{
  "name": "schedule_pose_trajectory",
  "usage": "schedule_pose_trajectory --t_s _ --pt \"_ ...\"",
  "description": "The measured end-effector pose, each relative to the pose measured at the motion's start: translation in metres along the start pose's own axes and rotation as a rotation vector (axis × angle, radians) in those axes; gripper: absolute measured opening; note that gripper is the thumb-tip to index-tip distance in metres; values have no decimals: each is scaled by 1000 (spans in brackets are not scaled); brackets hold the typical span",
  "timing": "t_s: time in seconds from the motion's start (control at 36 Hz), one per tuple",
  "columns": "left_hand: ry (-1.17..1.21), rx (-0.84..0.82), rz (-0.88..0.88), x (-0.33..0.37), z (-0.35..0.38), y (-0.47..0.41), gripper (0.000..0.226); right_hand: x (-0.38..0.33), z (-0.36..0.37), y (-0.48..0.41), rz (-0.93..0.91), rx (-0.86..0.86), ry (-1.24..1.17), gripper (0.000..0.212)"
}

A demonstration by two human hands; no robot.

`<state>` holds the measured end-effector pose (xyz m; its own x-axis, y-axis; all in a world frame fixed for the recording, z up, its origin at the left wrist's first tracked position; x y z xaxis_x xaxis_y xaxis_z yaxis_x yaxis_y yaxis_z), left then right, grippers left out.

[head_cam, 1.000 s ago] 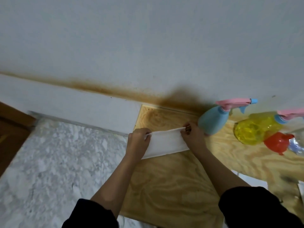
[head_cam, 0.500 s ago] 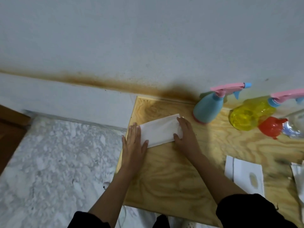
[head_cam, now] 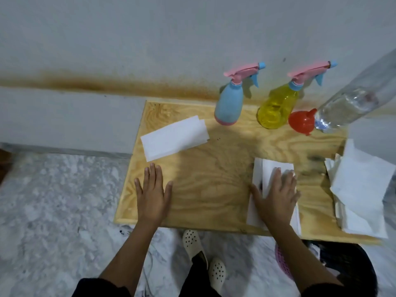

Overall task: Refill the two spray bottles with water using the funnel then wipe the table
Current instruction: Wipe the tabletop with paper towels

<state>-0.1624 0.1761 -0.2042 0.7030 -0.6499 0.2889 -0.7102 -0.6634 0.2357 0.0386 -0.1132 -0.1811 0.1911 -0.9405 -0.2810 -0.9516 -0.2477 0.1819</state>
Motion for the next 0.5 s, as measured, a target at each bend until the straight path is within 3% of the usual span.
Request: schedule_pose_trajectory --t_s 0.08,0.14,0.25,0.5 --pt "15 44 -25 2 1 6 78 23 8 4 110 -64 20 90" --pt "17 73 -34 2 0 8 75 24 15 4 107 -73 13 81" --pt "13 75 -33 2 1 8 72 20 19 3 128 17 -38 63" --pt "38 97 -40 2 0 9 72 8 17 -18 135 148 -106 58"
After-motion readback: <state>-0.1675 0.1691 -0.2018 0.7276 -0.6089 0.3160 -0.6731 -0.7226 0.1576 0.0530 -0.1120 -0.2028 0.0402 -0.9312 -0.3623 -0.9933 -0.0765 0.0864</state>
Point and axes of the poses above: each hand's wrist, its own y-axis away from the middle knuckle, its own z-axis out of the palm, x = y × z, the point moved 9 cm from there along -y, towards the middle knuckle, and after that the axes turned 5 degrees about -x, right-handed, at the moved point
